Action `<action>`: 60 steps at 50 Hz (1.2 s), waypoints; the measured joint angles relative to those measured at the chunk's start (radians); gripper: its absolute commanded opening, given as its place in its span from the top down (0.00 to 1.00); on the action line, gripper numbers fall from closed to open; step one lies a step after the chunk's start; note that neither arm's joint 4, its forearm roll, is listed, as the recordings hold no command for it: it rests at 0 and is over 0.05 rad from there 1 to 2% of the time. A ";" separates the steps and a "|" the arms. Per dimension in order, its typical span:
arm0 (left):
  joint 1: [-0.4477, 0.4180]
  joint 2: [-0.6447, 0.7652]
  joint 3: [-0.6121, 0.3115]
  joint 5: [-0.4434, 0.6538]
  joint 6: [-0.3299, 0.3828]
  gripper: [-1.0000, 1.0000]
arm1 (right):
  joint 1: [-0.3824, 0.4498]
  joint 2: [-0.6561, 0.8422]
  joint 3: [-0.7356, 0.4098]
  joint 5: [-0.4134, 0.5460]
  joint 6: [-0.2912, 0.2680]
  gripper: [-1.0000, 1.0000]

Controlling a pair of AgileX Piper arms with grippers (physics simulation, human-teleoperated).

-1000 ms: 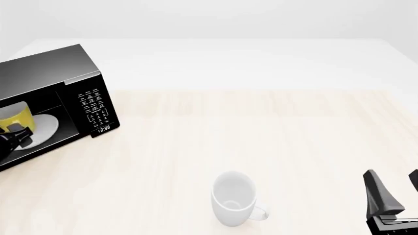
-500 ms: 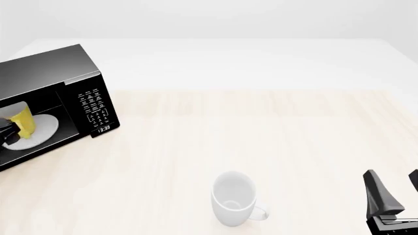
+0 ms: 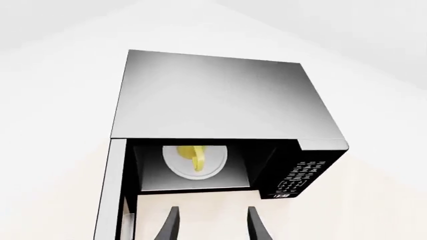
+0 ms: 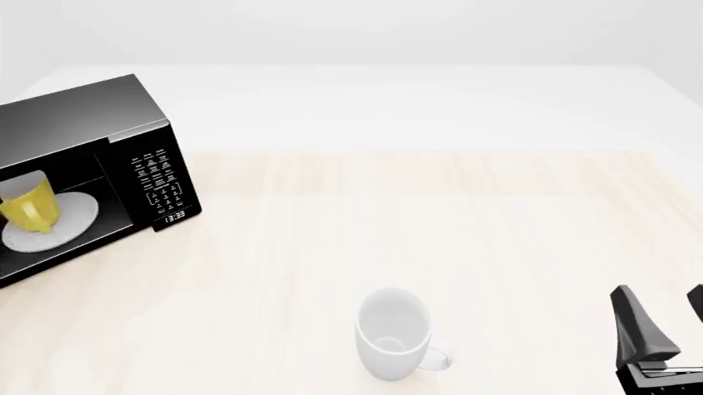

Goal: Put the yellow and white mug in the microwave and close it.

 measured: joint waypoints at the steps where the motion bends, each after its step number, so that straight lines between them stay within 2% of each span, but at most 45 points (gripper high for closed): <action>1: 0.001 -0.008 -0.005 0.010 0.000 0.00 | 0.000 0.000 0.000 0.000 0.000 0.00; 29: 0.053 -0.180 -0.195 0.283 0.025 0.00 | 0.000 0.001 0.000 0.000 0.000 0.00; 49: 0.106 -0.205 -0.258 0.351 0.005 0.00 | 0.001 0.002 0.000 -0.001 0.000 0.00; 60: 0.184 -0.202 -0.276 0.360 -0.010 0.00 | 0.001 0.002 0.000 -0.001 0.000 0.00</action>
